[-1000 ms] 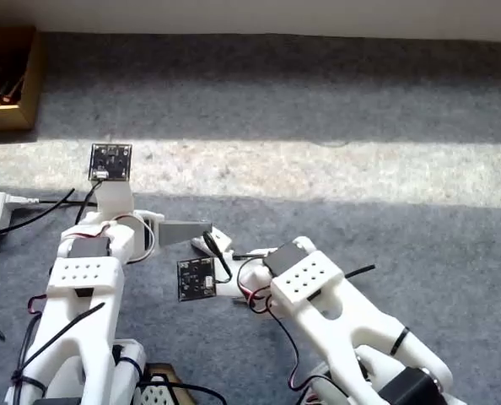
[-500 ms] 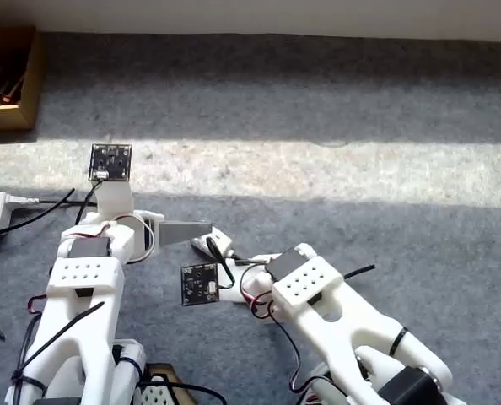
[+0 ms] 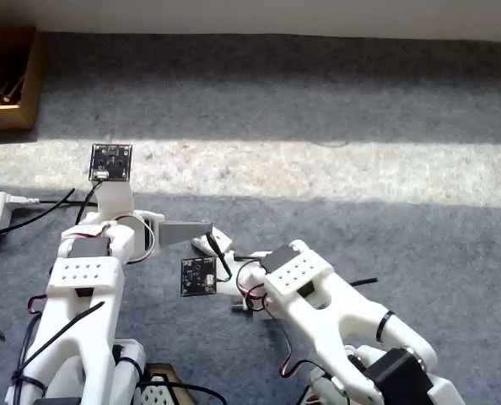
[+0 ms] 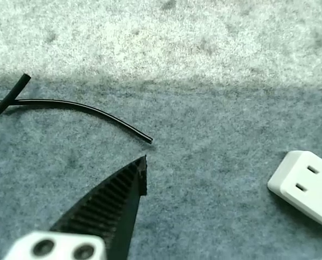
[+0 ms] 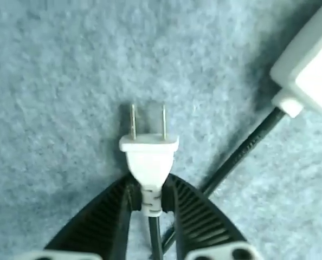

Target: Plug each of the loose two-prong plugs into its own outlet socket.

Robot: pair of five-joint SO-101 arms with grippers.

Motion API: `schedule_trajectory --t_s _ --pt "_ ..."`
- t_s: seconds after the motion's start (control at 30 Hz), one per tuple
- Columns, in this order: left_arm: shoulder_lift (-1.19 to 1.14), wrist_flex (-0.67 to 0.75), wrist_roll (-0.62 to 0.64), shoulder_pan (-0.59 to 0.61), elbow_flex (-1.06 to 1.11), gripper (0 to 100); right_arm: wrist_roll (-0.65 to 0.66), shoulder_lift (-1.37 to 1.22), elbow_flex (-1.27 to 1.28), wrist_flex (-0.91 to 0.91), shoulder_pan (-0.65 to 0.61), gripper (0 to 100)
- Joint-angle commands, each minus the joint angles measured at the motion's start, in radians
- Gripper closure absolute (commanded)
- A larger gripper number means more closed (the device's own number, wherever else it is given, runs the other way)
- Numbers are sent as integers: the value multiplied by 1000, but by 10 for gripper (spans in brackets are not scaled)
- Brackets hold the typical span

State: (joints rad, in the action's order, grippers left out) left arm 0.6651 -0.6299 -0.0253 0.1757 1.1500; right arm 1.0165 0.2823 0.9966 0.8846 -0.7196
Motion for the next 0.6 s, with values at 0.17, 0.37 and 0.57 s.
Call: schedule_trajectory --t_s 0.17,0.37,0.57 --pt "10 12 -8 4 -18 387 -203 196 -245 197 1 991" --pt "12 -147 -9 2 -232 387 -374 185 -667 392 -15 991" --pt "12 -502 -38 13 -585 386 -519 162 -774 437 -73 991"
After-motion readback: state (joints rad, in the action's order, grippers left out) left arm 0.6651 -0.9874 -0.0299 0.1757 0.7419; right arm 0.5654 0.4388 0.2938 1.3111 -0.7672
